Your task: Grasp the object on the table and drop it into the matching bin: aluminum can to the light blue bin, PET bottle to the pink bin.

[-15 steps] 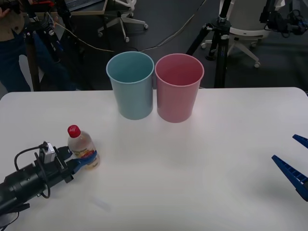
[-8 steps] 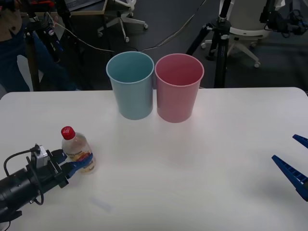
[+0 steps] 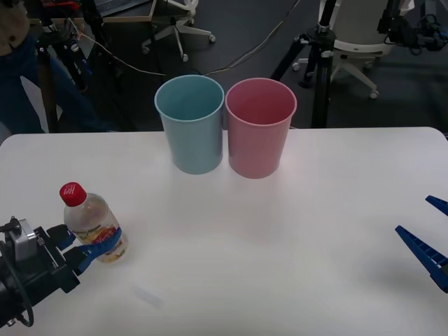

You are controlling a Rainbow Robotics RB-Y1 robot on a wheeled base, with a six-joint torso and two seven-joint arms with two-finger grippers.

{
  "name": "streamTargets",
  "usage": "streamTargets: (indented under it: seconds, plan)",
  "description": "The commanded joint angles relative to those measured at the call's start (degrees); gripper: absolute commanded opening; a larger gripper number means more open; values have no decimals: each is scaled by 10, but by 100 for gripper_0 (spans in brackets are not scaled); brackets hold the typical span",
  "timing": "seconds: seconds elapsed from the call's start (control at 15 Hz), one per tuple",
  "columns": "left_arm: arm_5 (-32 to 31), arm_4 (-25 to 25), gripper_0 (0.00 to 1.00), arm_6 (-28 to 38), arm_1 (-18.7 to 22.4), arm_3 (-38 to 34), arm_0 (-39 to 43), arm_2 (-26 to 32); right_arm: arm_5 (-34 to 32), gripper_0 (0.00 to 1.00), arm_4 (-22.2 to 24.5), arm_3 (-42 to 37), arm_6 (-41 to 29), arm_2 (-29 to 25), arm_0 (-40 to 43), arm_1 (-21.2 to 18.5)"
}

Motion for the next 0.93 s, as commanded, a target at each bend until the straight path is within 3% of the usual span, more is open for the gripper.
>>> streamTargets:
  seconds: [0.07,0.33,0.47,0.67,0.93]
  plan:
    - [20,8,0,52,37,-79,24,11,0,100,0,0,0,0,0,0]
    - [23,17,0,115,77,-140,48,57,0,100,0,0,0,0,0,0]
    - [62,16,0,154,109,-181,47,62,0,100,0,0,0,0,0,0]
    - [133,43,0,167,189,-243,17,55,0,100,0,0,0,0,0,0]
    - [172,114,0,223,302,-251,-77,48,0,100,0,0,0,0,0,0]
